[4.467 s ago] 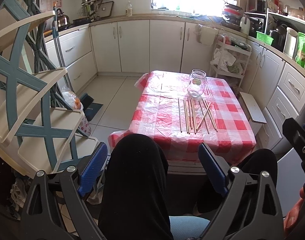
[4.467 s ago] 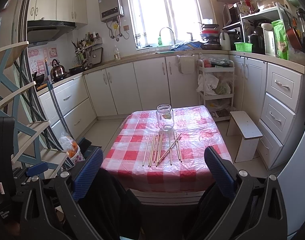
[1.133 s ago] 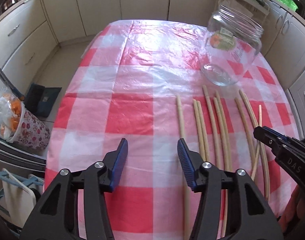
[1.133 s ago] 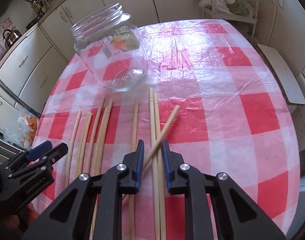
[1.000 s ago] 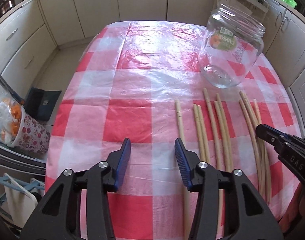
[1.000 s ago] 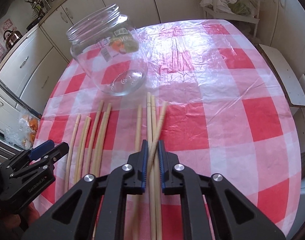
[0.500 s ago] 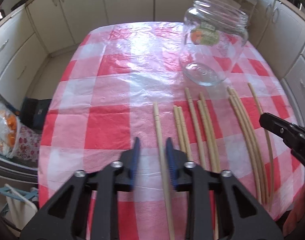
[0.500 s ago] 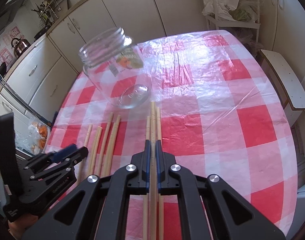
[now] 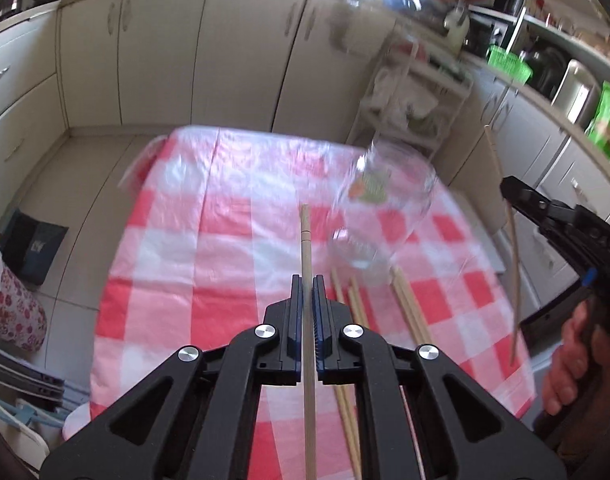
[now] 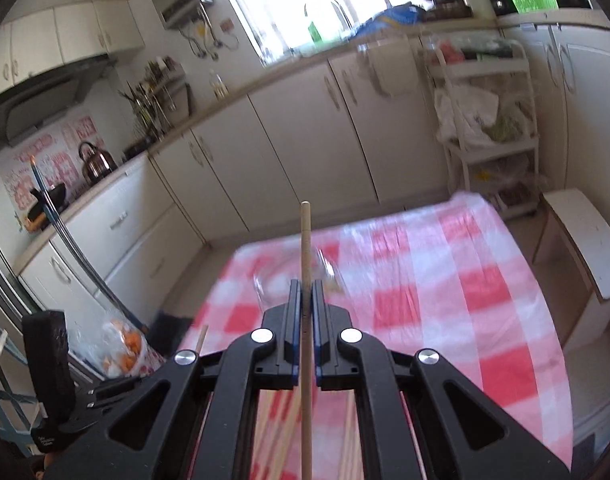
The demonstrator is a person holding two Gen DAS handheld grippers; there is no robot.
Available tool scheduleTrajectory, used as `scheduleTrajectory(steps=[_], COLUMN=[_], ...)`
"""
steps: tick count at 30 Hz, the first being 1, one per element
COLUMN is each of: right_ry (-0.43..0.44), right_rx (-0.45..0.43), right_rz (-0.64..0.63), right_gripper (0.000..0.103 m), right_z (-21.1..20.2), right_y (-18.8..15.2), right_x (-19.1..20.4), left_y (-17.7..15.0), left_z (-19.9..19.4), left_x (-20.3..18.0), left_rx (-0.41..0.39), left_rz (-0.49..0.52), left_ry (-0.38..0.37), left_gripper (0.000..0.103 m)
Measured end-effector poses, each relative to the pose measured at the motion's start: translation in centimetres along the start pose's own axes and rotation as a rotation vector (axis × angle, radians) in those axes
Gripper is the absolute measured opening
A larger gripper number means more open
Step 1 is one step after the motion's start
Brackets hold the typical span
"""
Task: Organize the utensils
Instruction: 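Lift the right tool's chopstick over the jar while the left tool carries its chopstick there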
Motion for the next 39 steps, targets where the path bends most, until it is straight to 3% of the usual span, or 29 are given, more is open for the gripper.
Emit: scheduleTrajectory(steps=[6, 15, 23, 39], right_ry=[0.068, 0.055, 0.031, 0.089], right_rx=[-0.149, -0.284, -0.240, -0.134], right_rz=[-0.067, -0.101, -0.157, -0.230], right_gripper=[0.006, 0.006, 0.006, 0.006], right_z=[3.0, 7.6, 10.2, 7.6], right_y=[5.3, 10.1, 8.2, 3.7], right_x=[2.1, 1.2, -0.1, 0.7], left_y=[1.9, 3.7, 7.0, 12.8], left_z=[-1.7, -1.1, -0.4, 0.1], left_x=[0.9, 1.1, -0.3, -5.0], left_rx=[-0.061, -0.097, -0.215, -0.445], left_rz=[-0.044, -0.057, -0.093, -0.229], left_ry=[-0.013, -0.046, -0.114, -0.209], left_gripper=[0.005, 0.005, 0.005, 0.005])
Point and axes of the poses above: each gripper's, at about its wrist camera, not at the fingertips, and z roughly the way its jaws point, x to its left, y to its top, the point moved 6 cm from there along z, roughly the way its jaws point, and after that the axes turned 10 degrees about y, right-handed, at the moved point
